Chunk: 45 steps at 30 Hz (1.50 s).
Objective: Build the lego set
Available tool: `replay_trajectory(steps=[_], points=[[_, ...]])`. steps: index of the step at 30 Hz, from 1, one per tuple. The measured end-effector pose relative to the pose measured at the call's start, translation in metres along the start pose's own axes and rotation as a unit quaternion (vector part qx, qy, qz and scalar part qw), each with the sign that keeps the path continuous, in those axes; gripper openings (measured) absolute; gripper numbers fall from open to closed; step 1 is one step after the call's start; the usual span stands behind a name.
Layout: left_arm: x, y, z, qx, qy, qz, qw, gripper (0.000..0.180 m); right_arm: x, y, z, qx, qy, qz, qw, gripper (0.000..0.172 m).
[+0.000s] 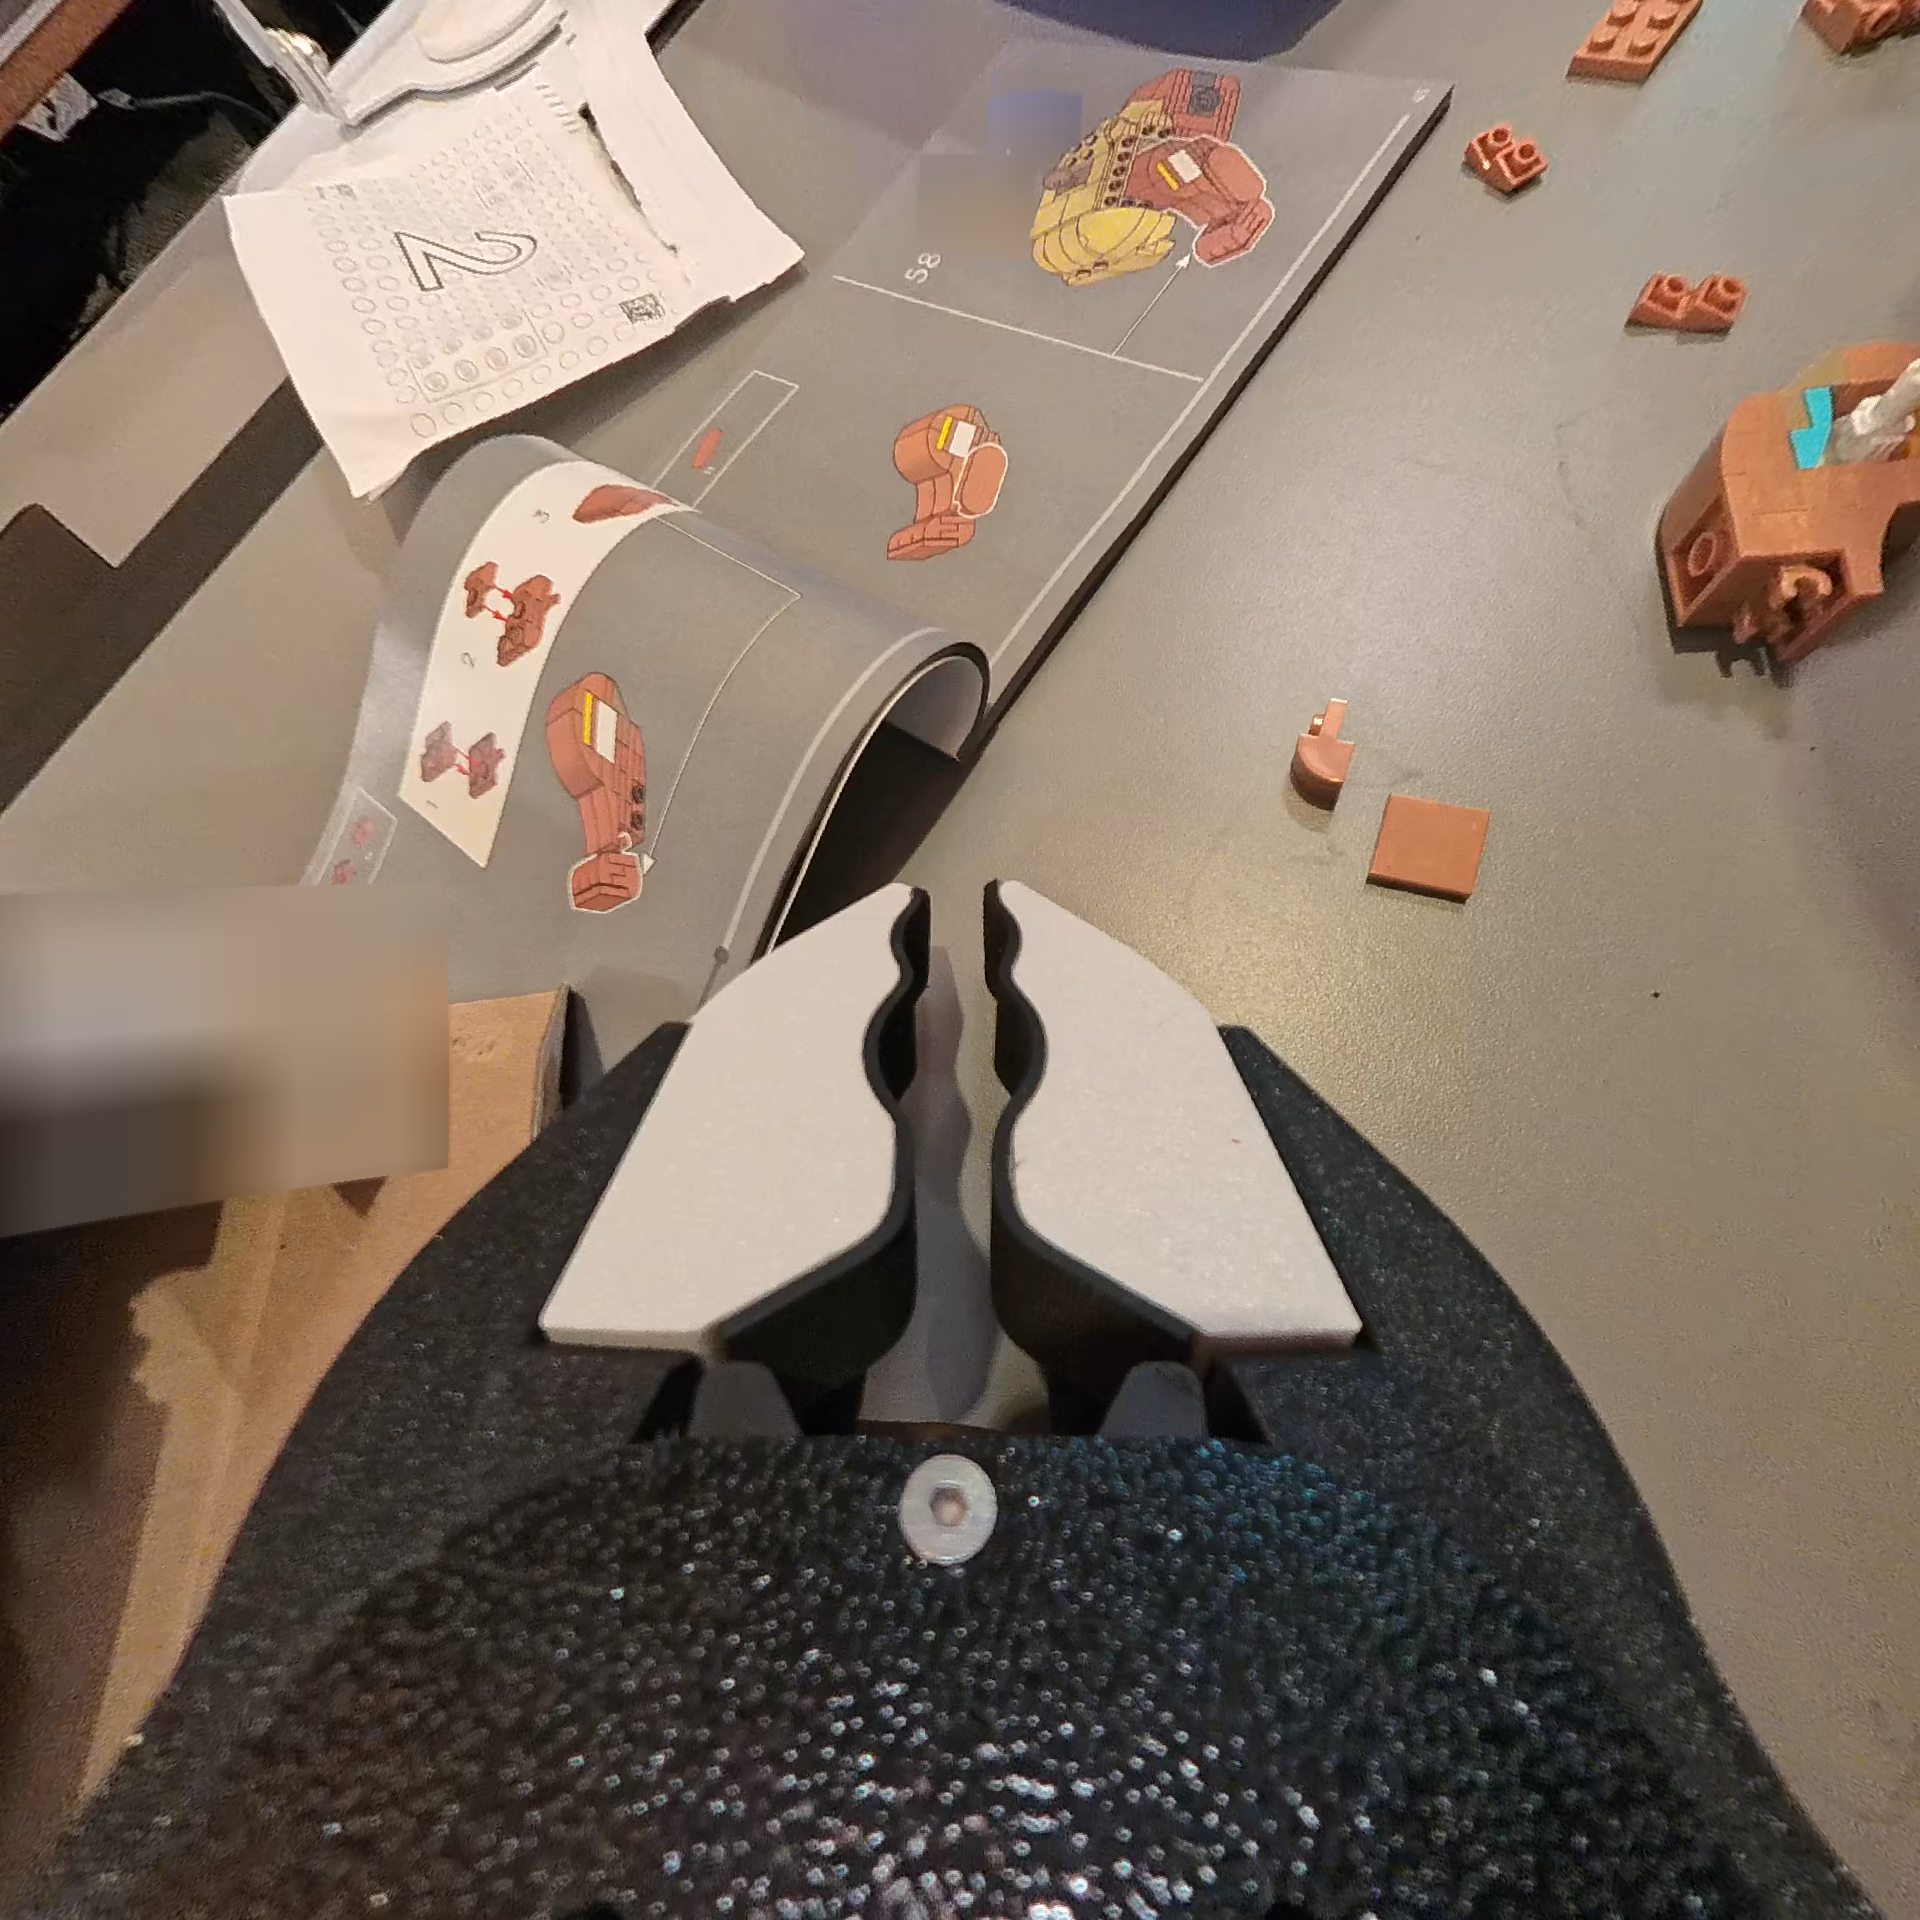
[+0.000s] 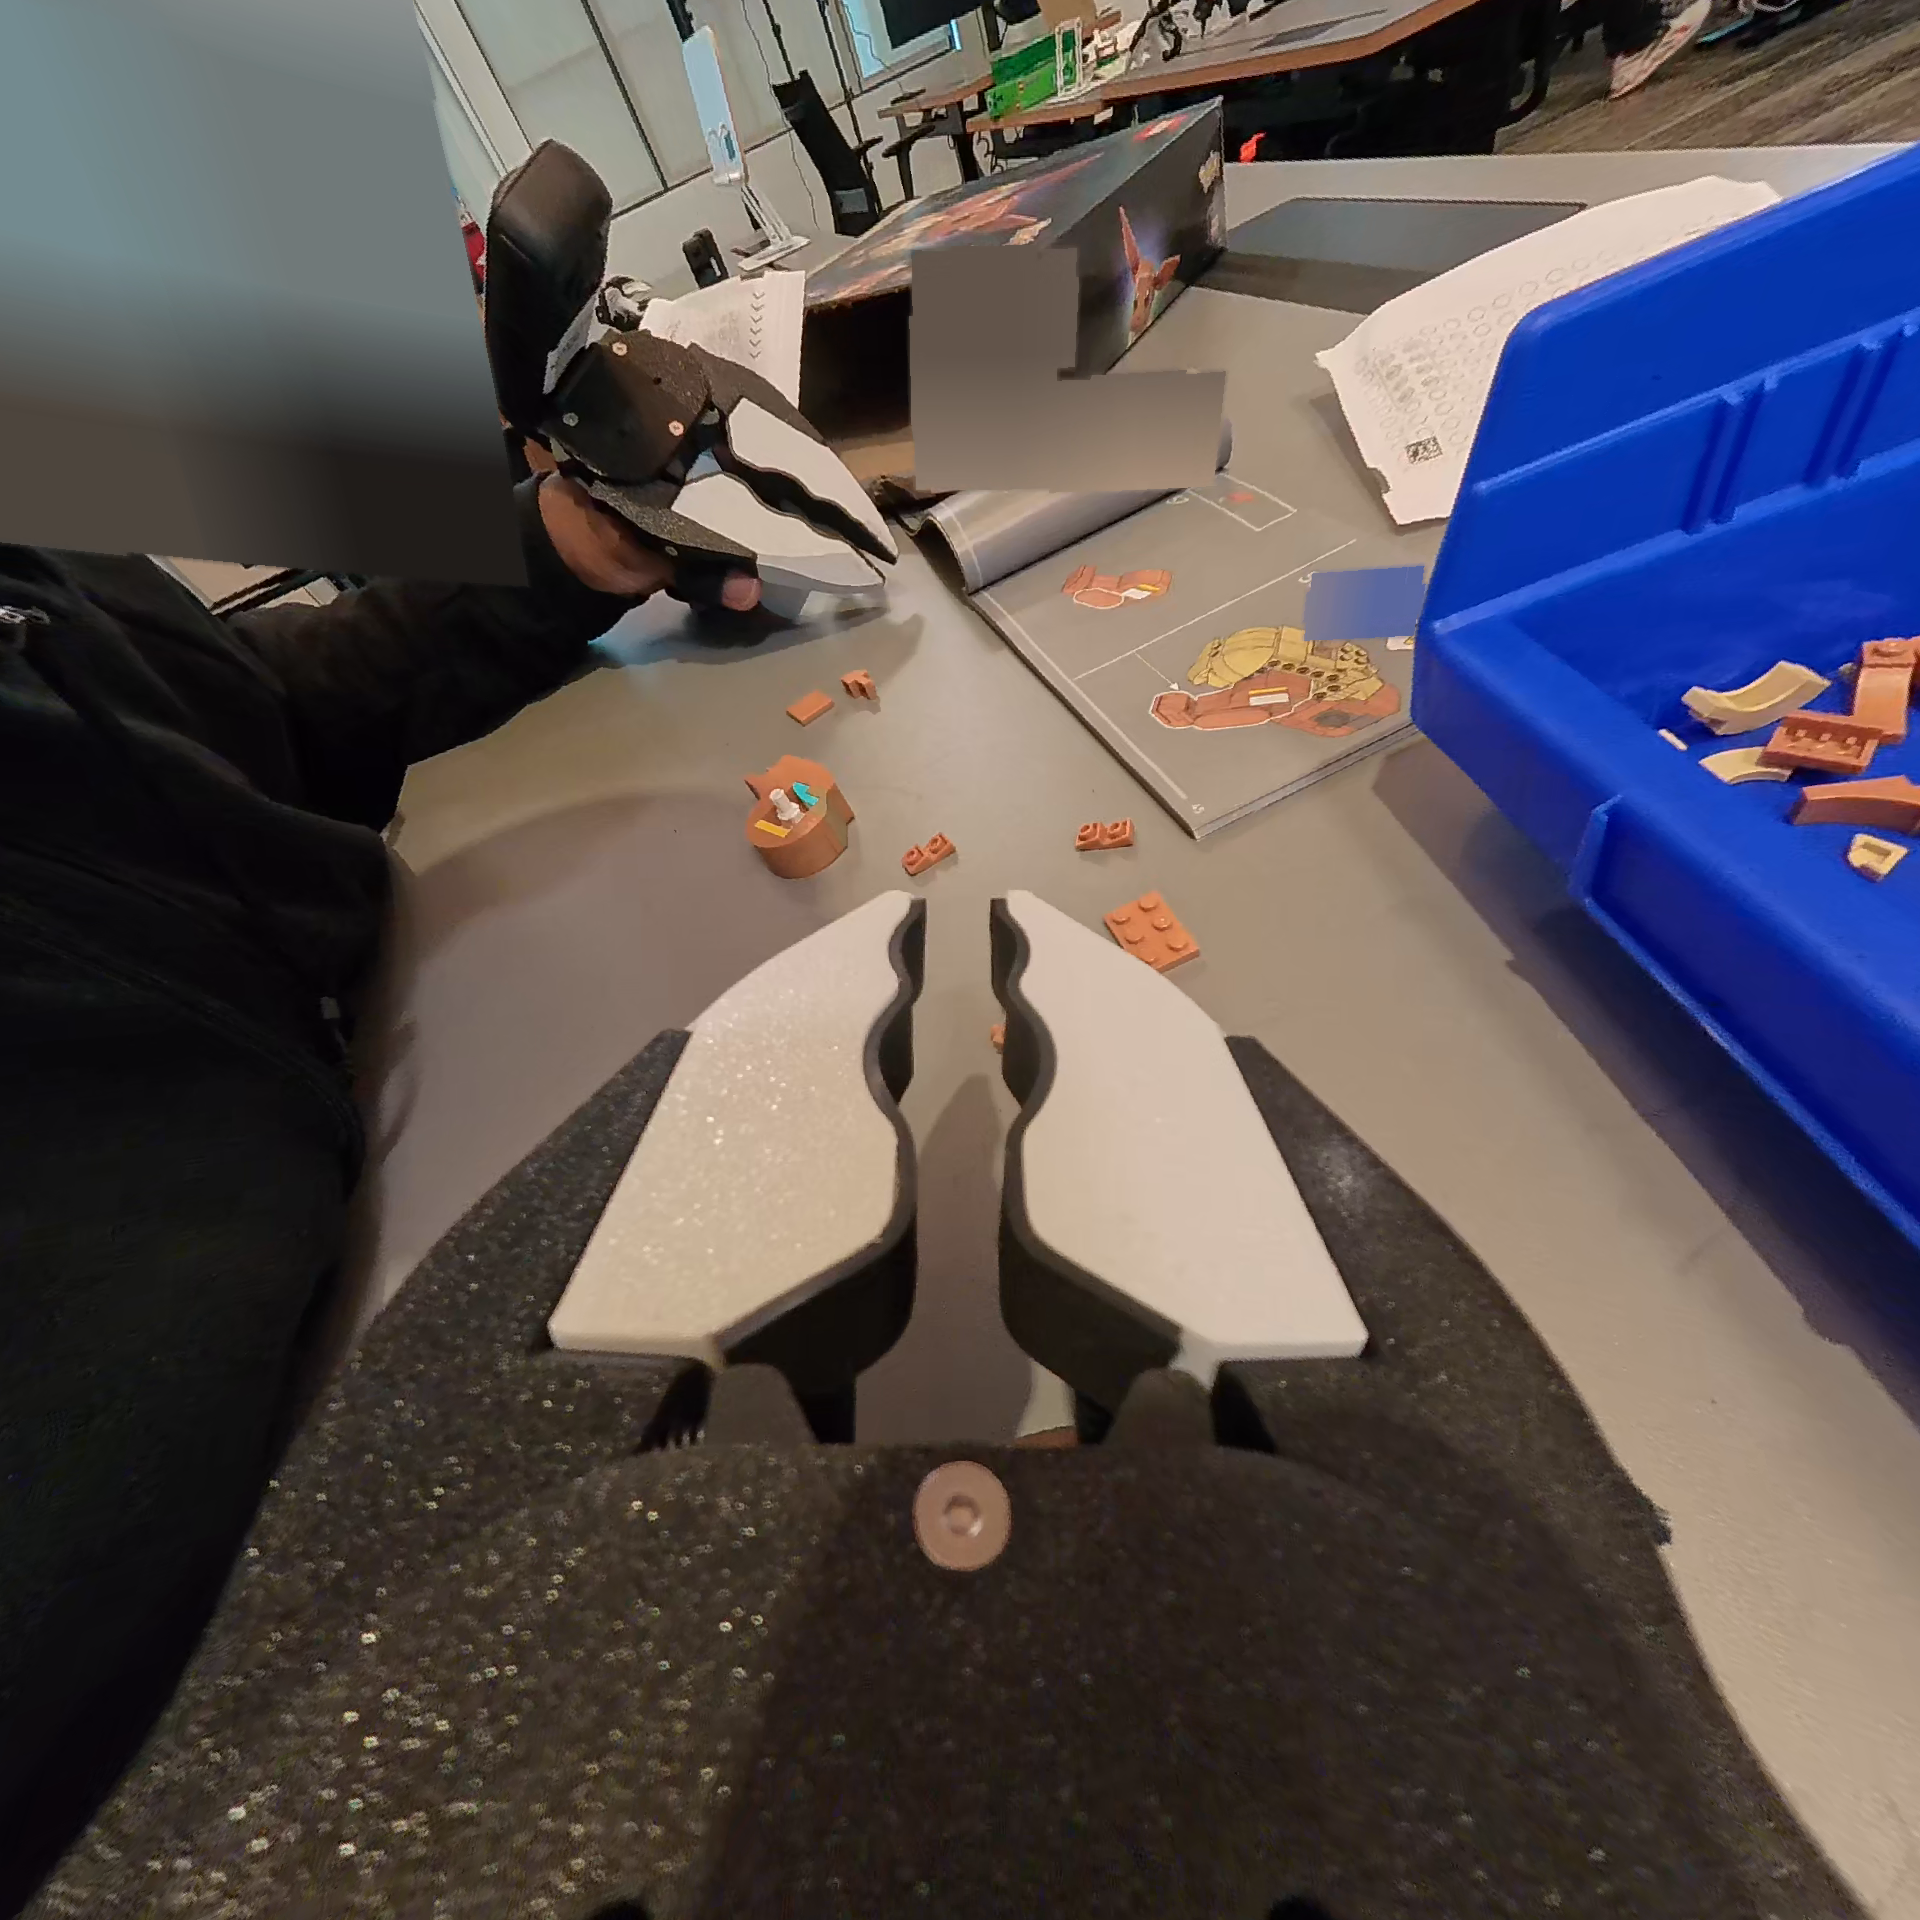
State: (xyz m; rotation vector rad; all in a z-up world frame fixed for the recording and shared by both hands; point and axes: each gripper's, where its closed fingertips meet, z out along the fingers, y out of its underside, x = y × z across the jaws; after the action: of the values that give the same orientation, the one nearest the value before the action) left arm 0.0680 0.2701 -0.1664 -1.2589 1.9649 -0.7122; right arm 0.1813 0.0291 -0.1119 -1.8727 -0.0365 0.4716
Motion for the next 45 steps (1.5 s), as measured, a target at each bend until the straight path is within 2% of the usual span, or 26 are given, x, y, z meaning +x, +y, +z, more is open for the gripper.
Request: replay_trajectory(steps=[3,5,7,9,11,14,16,18,21,26,32,38,39,41,45], points=[[-0.001,0.0,0.001,-0.002,-0.002,-0.003,1.0,0.009,0.013,-0.01,-0.006,-0.004,0.05,-0.063,0.997,0.011],[-0.004,0.001,0.002,-0.008,-0.007,-0.008,1.0,0.008,0.022,-0.041,-0.025,-0.032,0.1,-0.163,0.981,0.012],[-0.005,0.002,0.003,-0.011,-0.013,-0.008,1.0,0.008,0.039,-0.077,-0.047,-0.092,0.141,-0.281,0.945,0.009],[-0.004,0.001,0.003,-0.009,-0.015,-0.001,1.0,0.008,0.072,-0.093,-0.059,-0.201,0.15,-0.36,0.899,0.01],[-0.004,0.001,0.002,-0.008,-0.016,0.001,1.0,0.008,0.107,-0.08,-0.06,-0.322,0.093,-0.374,0.865,0.012],[-0.006,0.001,0.002,-0.008,-0.019,-0.007,1.0,0.008,0.151,-0.041,-0.06,-0.468,-0.013,-0.371,0.802,0.009],[-0.007,0.001,0.003,-0.009,-0.022,-0.008,1.0,0.008,0.166,-0.021,-0.056,-0.521,-0.069,-0.362,0.77,0.004],[-0.008,0.002,0.003,-0.011,-0.026,-0.006,1.0,0.008,0.171,-0.009,-0.052,-0.546,-0.105,-0.353,0.752,0.002],[-0.007,0.002,0.003,-0.012,-0.024,-0.007,1.0,0.008,0.166,0.002,-0.046,-0.554,-0.149,-0.334,0.748,0.003],[-0.006,0.002,0.003,-0.012,-0.019,-0.007,1.0,0.008,0.165,0.013,-0.049,-0.584,-0.167,-0.321,0.727,0.005],[-0.005,0.001,0.003,-0.01,-0.019,0.0,1.0,0.008,0.168,0.024,-0.05,-0.609,-0.17,-0.316,0.707,0.008],[-0.005,0.001,0.003,-0.01,-0.018,-0.003,1.0,0.008,0.171,0.021,-0.049,-0.607,-0.163,-0.326,0.707,0.005],[-0.005,0.001,0.003,-0.01,-0.018,-0.002,1.0,0.008,0.171,0.017,-0.049,-0.6,-0.157,-0.333,0.71,0.005],[-0.005,0.001,0.003,-0.01,-0.019,-0.001,1.0,0.008,0.165,0.001,-0.046,-0.566,-0.146,-0.338,0.737,0.005],[-0.003,0.0,0.002,-0.006,-0.019,0.006,1.0,0.009,0.137,-0.049,-0.038,-0.431,-0.129,-0.32,0.834,0.005]])
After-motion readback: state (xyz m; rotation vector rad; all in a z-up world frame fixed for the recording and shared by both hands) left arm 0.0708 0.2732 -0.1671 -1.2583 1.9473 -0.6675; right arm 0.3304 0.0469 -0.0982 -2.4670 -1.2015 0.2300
